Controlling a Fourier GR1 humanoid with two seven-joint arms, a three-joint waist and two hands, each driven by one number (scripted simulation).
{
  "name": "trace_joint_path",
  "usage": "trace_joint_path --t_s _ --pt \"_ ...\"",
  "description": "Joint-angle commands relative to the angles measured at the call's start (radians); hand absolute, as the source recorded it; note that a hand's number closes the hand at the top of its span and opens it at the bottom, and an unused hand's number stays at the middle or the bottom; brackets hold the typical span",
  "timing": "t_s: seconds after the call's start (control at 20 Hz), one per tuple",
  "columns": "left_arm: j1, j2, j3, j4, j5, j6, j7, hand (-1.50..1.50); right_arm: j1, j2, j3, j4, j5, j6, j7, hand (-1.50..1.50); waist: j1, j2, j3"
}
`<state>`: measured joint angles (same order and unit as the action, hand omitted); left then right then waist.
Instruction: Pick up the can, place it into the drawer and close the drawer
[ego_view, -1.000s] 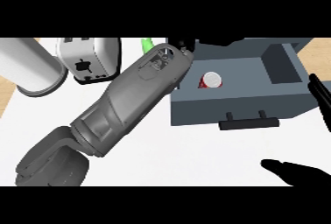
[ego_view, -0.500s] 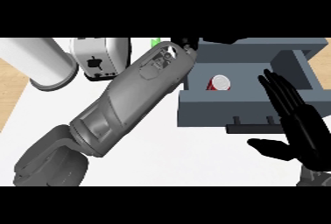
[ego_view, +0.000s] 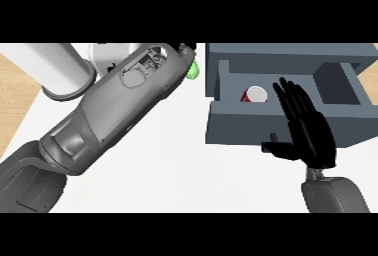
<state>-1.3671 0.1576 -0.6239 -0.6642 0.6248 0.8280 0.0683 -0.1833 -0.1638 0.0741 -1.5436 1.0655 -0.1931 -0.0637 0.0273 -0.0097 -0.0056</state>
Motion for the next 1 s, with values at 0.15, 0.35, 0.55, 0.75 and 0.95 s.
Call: trace_joint_path --t_s 0.15,0.35,0.55,0.75,0.95 --pt "0.080 0.119 0.004 -0.153 -0.033 -0.030 0.061 -1.50 -0.144 0.026 -0.058 0.319 0.036 -0.144 -0.055 -1.50 0.017 0.011 0.006" --pt "0.112 0.164 -0.033 -0.257 -0.057 -0.014 0.145 -1.50 -0.202 0.009 -0.096 0.433 0.070 -0.185 -0.046 -1.50 0.029 0.009 0.007" --pt "0.114 0.224 -0.022 -0.341 -0.063 -0.014 0.221 -1.50 -0.257 0.040 -0.095 0.570 0.129 -0.290 -0.048 -1.50 0.031 0.009 0.007" --pt "0.267 0.291 0.009 -0.425 -0.058 -0.056 0.163 -1.50 -0.410 0.006 -0.165 0.701 0.118 -0.347 -0.057 -1.50 0.032 0.014 0.006" --pt "0.283 0.287 0.010 -0.432 -0.083 -0.044 0.179 -1.50 -0.543 0.008 -0.207 0.865 0.110 -0.423 -0.077 -1.50 0.029 0.023 0.007"
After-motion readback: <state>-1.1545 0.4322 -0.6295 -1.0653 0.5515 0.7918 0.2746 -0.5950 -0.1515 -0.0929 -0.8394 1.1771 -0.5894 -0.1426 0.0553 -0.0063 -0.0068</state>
